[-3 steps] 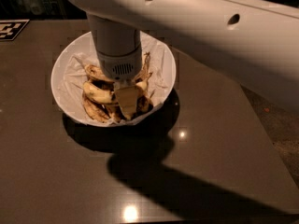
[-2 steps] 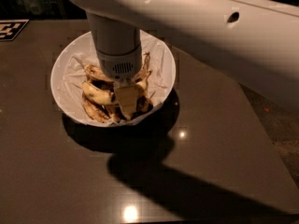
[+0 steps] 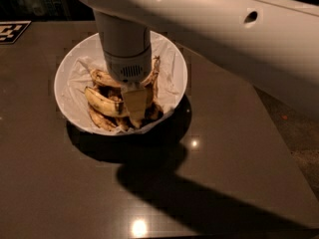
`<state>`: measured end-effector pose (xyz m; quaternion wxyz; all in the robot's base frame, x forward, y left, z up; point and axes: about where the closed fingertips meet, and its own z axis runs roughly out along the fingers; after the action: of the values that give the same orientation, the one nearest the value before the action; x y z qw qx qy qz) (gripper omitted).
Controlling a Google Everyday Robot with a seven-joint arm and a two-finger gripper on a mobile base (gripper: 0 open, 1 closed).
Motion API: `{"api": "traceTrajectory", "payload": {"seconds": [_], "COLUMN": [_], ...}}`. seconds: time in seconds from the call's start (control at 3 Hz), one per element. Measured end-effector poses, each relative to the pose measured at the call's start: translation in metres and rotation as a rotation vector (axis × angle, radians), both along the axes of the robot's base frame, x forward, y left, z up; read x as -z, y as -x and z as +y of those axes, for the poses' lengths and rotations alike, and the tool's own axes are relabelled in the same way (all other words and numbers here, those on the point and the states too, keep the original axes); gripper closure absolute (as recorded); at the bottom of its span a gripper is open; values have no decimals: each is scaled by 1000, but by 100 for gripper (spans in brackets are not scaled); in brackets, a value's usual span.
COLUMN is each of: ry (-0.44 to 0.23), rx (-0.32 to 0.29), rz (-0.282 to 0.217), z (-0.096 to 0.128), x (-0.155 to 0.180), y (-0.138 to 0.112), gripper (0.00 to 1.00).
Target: Pick banana from white bowl
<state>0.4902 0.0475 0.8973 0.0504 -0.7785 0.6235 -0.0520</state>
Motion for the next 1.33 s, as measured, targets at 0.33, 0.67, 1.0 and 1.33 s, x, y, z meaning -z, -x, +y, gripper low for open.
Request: {"api": "traceTrajectory", "payload": {"seconds": [0.33, 0.67, 1.0, 1.33], "ry": [-50, -120, -218, -328], "rx": [-1, 1, -16, -54], "rz": [-18, -40, -65, -69], "z": [-4, -14, -25, -37], "x": [-11, -28, -53, -75], "y": [3, 8, 23, 43], "gripper": [100, 100, 100, 100]}}
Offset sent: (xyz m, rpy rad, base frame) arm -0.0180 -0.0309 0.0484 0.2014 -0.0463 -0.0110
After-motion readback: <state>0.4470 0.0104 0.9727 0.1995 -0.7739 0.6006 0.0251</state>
